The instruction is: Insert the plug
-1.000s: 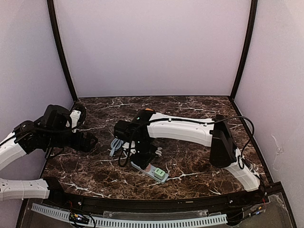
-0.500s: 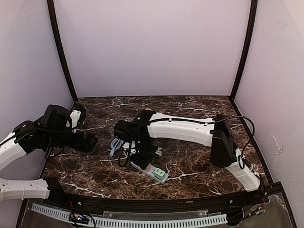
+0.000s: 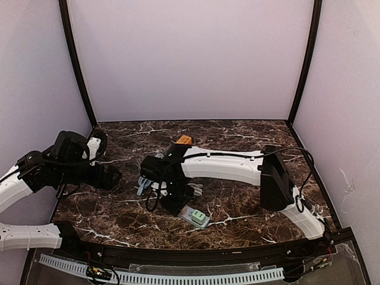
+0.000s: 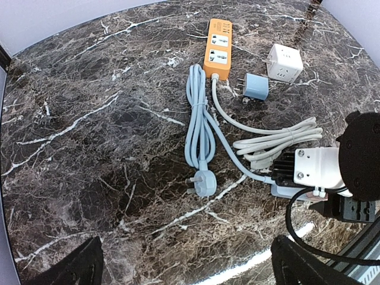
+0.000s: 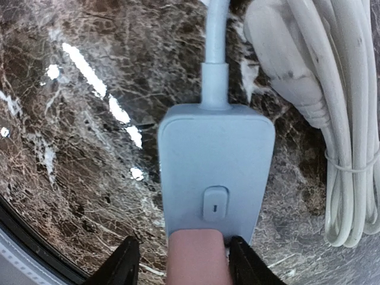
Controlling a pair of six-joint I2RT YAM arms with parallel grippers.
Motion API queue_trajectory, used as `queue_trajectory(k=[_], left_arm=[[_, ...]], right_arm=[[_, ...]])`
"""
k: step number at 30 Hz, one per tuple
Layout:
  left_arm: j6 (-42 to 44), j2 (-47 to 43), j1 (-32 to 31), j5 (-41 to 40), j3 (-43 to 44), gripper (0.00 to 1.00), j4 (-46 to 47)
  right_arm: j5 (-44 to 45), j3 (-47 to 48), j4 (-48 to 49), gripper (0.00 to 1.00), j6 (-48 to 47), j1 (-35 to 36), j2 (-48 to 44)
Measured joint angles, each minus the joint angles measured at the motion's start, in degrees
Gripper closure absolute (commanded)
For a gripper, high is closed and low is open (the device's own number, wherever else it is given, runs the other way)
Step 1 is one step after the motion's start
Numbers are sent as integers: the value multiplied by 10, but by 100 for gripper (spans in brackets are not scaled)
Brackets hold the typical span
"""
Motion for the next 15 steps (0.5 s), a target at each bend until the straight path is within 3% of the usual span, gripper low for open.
queue_trajectory(k=[3, 15], left_arm=[[0, -1, 0, 0, 0, 1, 0], [0, -6, 0, -4, 0, 1, 0]], right_arm=[[4, 2, 6, 26, 12, 4, 2], [23, 2, 8, 19, 45, -1, -6]])
